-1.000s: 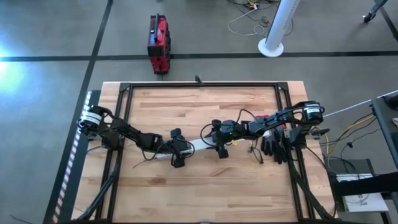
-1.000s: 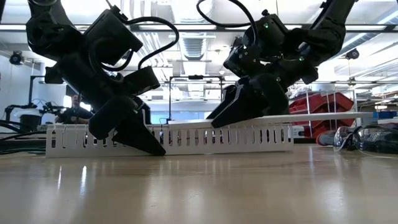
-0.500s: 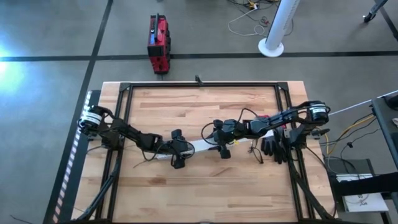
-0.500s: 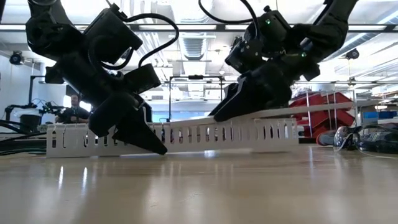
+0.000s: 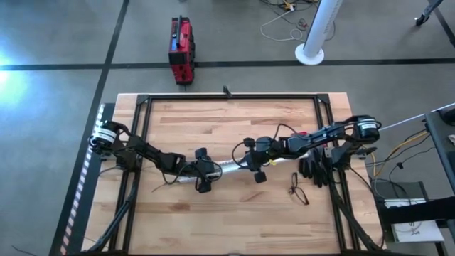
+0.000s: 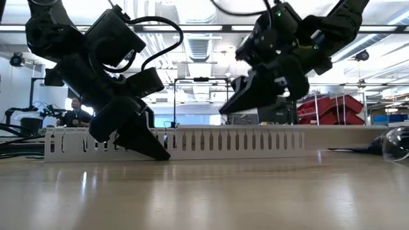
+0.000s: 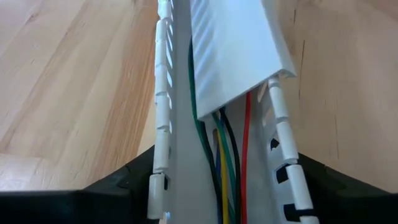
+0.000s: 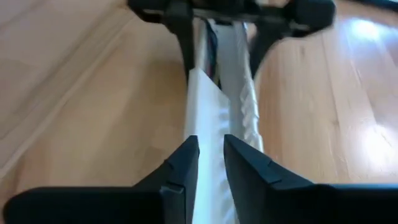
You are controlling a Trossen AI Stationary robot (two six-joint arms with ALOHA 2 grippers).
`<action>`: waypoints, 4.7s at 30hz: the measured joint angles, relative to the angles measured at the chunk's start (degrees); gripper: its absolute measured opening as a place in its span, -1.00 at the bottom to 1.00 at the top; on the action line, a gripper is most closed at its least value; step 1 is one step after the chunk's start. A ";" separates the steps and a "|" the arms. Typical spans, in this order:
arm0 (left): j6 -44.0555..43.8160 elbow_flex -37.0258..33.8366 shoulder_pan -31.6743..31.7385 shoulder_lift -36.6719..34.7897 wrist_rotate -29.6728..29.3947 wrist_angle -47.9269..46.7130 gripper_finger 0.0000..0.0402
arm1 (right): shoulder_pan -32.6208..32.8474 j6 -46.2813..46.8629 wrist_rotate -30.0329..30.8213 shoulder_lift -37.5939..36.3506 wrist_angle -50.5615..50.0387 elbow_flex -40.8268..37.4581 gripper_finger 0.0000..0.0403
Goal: Ziptie cables
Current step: Close the white cable duct
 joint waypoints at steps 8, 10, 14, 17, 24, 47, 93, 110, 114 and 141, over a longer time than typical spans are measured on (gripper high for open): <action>-0.07 -0.13 0.00 0.00 -0.33 0.24 0.12 | 0.80 2.54 -0.28 -1.20 -0.61 0.17 -0.29; -0.22 -0.13 0.00 0.00 -0.35 0.24 0.13 | 0.80 2.82 -0.22 -1.55 -2.30 0.20 -0.13; -0.76 -0.15 0.00 0.00 -0.35 0.23 0.17 | 1.75 1.55 2.18 -5.00 -11.96 0.87 0.11; -1.13 -0.17 0.00 0.02 -0.43 0.17 0.15 | 3.71 1.39 8.73 -9.02 -25.54 2.76 0.20; -1.30 -0.20 0.00 -0.02 -0.59 -0.12 0.13 | 9.50 12.31 24.38 -16.72 -57.89 6.16 0.16; -1.35 -0.33 0.04 -1.11 -0.66 -0.37 0.11 | 11.92 14.16 38.05 -10.12 -57.46 3.49 -0.95; -0.75 -1.91 7.78 -15.10 0.72 -18.72 0.14 | 27.61 10.77 34.82 2.45 -24.89 12.66 0.55; -0.37 -1.99 7.76 -15.06 0.81 -17.87 0.12 | 15.34 7.35 11.03 23.56 24.43 10.98 0.60; 0.12 -1.98 7.76 -15.02 0.81 -17.16 0.09 | 13.62 7.55 7.08 27.74 24.66 13.97 0.58; -0.44 -2.97 7.76 -15.15 0.76 -16.26 0.09 | 10.79 4.73 -4.72 31.36 28.08 15.23 0.50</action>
